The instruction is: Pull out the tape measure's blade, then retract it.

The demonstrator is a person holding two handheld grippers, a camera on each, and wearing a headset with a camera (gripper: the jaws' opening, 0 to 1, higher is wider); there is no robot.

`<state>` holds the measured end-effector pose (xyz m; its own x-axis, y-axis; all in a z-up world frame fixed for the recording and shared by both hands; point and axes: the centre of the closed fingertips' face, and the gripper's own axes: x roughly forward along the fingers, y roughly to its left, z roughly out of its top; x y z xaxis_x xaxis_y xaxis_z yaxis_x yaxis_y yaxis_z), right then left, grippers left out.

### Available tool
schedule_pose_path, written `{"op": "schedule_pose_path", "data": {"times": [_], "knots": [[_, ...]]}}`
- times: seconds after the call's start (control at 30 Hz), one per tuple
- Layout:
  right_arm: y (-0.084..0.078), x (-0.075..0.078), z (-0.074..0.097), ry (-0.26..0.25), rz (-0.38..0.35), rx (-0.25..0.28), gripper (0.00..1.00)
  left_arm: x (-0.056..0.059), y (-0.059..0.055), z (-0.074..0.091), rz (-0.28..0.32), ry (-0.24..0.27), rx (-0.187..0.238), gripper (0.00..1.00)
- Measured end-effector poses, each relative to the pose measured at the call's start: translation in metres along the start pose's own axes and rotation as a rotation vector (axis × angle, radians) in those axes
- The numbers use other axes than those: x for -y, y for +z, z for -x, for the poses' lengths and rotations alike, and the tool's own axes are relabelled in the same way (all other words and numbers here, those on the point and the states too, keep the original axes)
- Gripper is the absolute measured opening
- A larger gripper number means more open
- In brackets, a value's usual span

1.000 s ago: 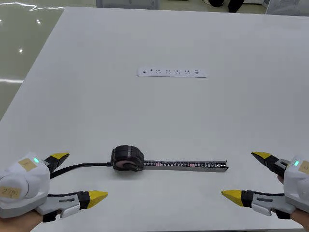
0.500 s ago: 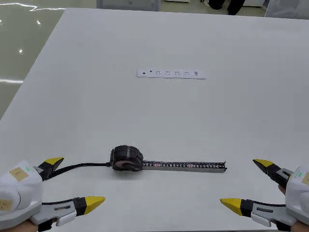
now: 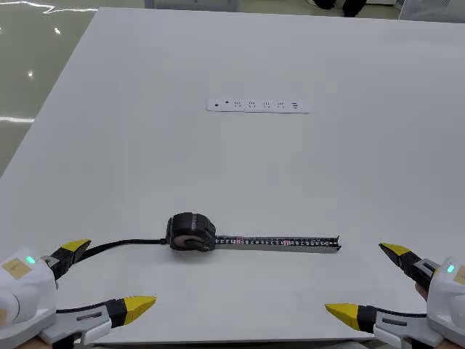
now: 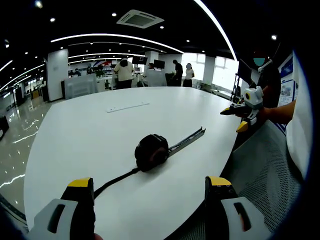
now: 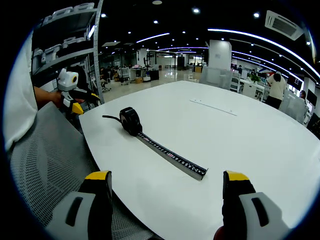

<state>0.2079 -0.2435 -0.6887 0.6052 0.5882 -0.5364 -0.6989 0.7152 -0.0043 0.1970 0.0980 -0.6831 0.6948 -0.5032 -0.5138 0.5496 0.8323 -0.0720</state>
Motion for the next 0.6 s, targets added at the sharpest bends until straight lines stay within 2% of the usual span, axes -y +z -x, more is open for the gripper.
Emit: {"op": "schedule_pose_path", "data": {"times": [0.6], "knots": [[-0.0023,-0.0009,0.0013,-0.003,-0.017,0.000,0.92,-0.0013,0.0028,0.0018,0.011,-0.001,0.005,0.90]]}}
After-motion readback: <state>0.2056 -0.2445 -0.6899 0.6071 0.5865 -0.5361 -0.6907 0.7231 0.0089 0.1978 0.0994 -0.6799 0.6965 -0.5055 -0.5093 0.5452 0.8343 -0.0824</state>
